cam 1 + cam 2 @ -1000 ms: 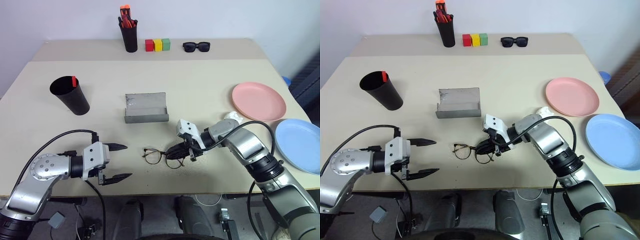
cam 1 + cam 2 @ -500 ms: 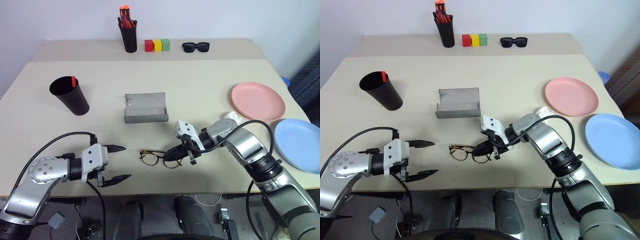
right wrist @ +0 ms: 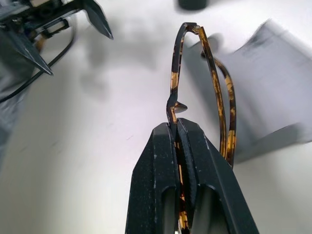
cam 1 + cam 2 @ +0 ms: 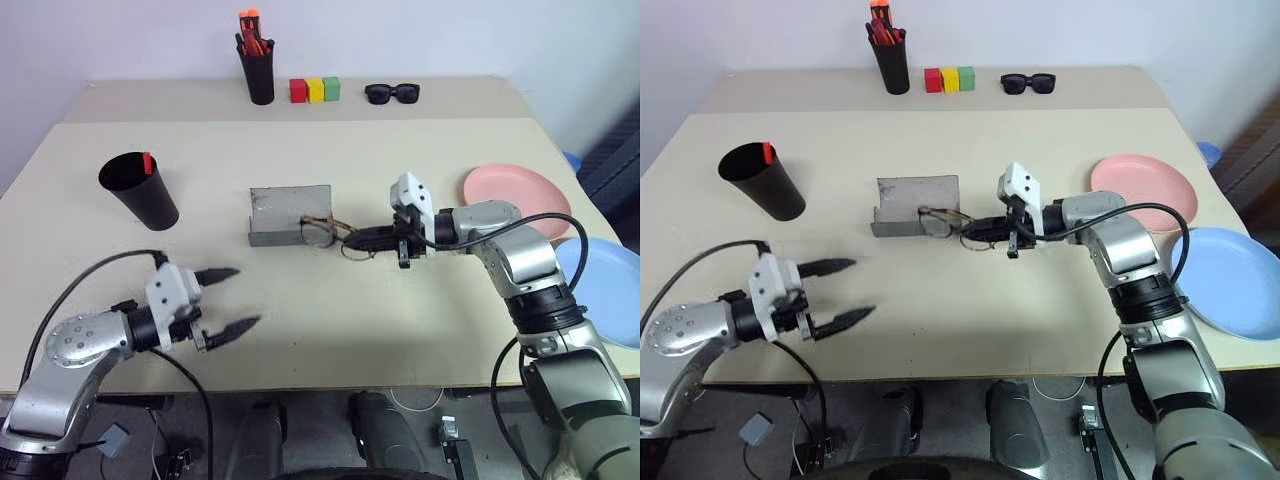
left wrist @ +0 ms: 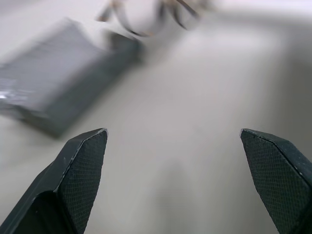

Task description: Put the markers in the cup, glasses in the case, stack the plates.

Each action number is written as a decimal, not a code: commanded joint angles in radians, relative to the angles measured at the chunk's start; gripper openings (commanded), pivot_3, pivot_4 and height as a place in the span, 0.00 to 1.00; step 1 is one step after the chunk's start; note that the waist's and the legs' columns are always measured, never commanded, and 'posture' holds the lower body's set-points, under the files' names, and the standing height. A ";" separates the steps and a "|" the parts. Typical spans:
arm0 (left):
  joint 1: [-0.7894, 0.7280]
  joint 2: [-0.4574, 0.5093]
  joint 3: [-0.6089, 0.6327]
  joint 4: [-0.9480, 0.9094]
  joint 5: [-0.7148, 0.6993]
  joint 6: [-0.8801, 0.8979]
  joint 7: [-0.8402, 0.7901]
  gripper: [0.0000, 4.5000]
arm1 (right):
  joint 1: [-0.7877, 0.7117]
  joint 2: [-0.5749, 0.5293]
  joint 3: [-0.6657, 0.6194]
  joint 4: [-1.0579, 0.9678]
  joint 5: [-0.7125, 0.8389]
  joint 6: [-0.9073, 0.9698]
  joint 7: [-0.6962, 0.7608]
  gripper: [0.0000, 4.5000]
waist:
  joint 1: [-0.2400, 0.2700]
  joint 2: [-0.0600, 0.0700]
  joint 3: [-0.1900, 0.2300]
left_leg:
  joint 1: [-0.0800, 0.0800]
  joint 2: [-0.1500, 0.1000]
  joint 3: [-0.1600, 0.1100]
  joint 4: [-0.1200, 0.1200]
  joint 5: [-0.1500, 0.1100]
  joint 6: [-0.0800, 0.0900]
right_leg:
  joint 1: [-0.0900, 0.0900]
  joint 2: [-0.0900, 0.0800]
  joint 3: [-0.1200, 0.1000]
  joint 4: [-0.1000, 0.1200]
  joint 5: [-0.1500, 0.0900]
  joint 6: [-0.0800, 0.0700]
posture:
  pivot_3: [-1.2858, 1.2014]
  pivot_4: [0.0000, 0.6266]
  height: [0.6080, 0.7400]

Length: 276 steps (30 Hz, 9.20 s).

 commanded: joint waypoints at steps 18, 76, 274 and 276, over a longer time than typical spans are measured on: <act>0.045 -0.076 0.129 -0.249 -0.259 0.275 0.283 1.00 | -0.335 0.287 -0.037 0.654 -0.122 -0.530 -0.008 0.01 | -0.024 0.000 0.000 | 0.000 0.000 0.000 -0.002 0.000 0.000 | 0.000 0.000 0.000 0.001 0.000 0.000 | 0.52 0.24 1.00; 0.189 -0.086 0.187 -0.360 -0.262 0.242 0.386 1.00 | -0.387 0.346 -0.073 1.017 -0.390 -0.861 -0.047 0.01 | -0.025 0.001 0.001 | 0.000 0.000 0.000 -0.002 0.000 0.000 | 0.000 0.000 0.000 0.001 0.000 -0.001 | 0.52 0.24 1.00; -0.841 -0.342 -0.527 0.545 0.313 -0.172 -0.345 1.00 | 0.198 -0.199 -0.286 0.284 -0.441 -0.419 -0.871 0.01 | 0.002 0.004 -0.001 | 0.001 -0.003 0.001 0.001 0.000 0.000 | 0.002 0.000 0.004 0.000 0.001 0.002 | 0.52 0.24 1.00; -0.829 -0.329 -0.523 0.524 0.311 -0.159 -0.334 1.00 | 0.140 -0.194 -0.263 0.373 -0.450 -0.455 -0.861 0.01 | 0.002 0.004 -0.001 | 0.001 -0.003 0.001 0.001 0.000 0.000 | 0.002 -0.001 0.004 0.000 0.001 0.002 | 0.52 0.24 1.00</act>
